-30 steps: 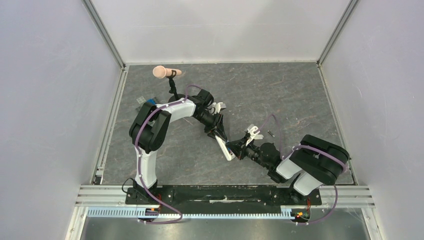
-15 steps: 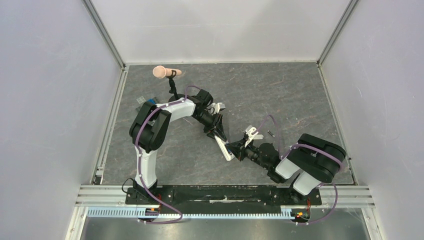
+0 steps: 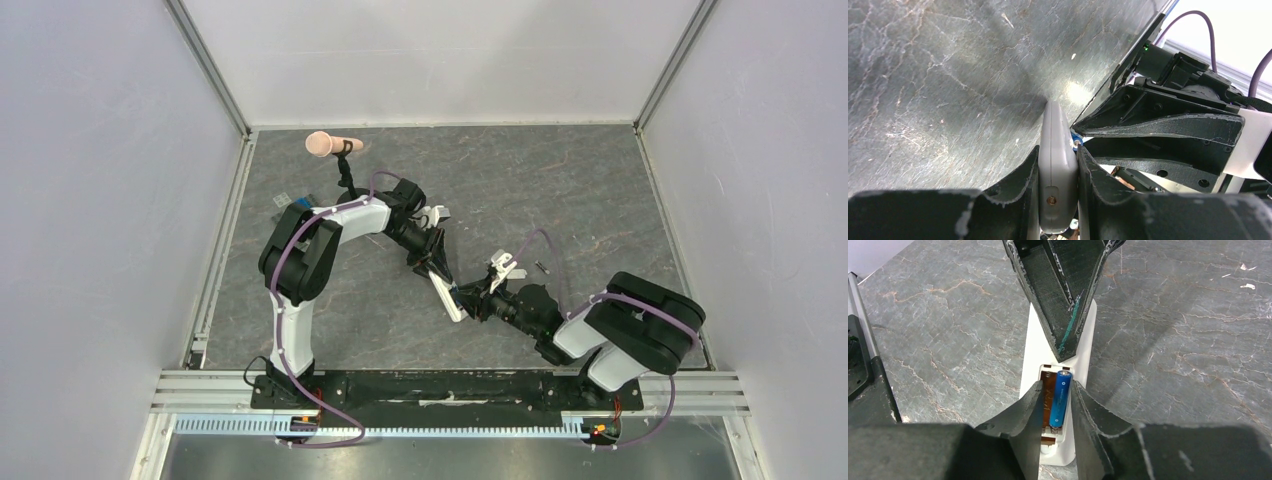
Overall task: Load the batteries into the remote control
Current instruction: Load the battery into the remote control.
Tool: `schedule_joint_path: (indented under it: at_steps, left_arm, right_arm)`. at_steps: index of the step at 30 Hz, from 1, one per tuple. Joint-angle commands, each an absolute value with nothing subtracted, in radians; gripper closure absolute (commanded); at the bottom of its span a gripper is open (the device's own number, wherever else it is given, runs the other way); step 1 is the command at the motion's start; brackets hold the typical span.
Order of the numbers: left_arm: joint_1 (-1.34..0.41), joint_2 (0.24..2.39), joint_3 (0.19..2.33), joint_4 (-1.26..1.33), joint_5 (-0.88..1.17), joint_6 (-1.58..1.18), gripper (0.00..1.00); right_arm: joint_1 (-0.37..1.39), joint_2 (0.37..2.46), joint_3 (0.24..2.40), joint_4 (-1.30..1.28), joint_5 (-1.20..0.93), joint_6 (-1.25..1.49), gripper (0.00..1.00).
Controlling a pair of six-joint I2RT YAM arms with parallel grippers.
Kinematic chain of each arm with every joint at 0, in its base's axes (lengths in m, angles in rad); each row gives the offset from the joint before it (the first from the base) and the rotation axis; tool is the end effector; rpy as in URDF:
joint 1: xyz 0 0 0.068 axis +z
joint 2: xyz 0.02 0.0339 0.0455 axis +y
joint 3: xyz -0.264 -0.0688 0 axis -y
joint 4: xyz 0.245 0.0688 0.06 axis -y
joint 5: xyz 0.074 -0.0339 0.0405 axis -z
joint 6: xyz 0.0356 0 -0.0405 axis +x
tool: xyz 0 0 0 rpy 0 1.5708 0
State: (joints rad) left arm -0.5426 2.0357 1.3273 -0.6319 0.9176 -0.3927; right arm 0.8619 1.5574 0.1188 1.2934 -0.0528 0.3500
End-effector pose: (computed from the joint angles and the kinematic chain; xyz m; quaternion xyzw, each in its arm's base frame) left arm 0.3154 -0.2232 0.1425 -0.1175 -0.8843 0.4392 0.1063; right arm 0.1396 0.1657 0.1267 -0.2082 0.7273 0.3887 0.5260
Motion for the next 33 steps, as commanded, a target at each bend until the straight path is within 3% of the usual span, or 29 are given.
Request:
schedule_joint_path:
  at_steps: [1, 6, 13, 19, 22, 27, 33]
  left_arm:
    - [-0.537, 2.042, 1.356, -0.636, 0.89, -0.346, 0.98]
    - [-0.537, 2.042, 1.361, -0.637, 0.887, -0.345, 0.98]
    - [-0.537, 2.036, 1.366, -0.636, 0.887, -0.34, 0.98]
    - [-0.537, 2.011, 1.38, -0.634, 0.897, -0.341, 0.98]
    - [-0.537, 1.991, 1.375, -0.614, 0.91, -0.355, 0.98]
    - [-0.537, 1.959, 1.371, -0.591, 0.919, -0.375, 0.98]
    - [-0.537, 1.906, 1.366, -0.548, 0.933, -0.422, 0.98]
  right_arm:
    - [0.865, 1.51, 0.144, 1.269, -0.085, 0.369, 0.7]
    - [0.865, 1.421, 0.141, 1.216, -0.083, 0.385, 0.62]
    - [0.865, 1.274, 0.143, 1.112, -0.084, 0.468, 0.39]
    - [0.853, 1.126, 0.272, 0.678, 0.054, 0.571, 0.11]
    - [0.833, 1.096, 0.392, 0.427, 0.119, 0.642, 0.02]
    - [0.747, 1.078, 0.54, 0.133, 0.145, 0.792, 0.02]
    - [0.556, 1.131, 0.571, 0.035, -0.143, 1.072, 0.02]
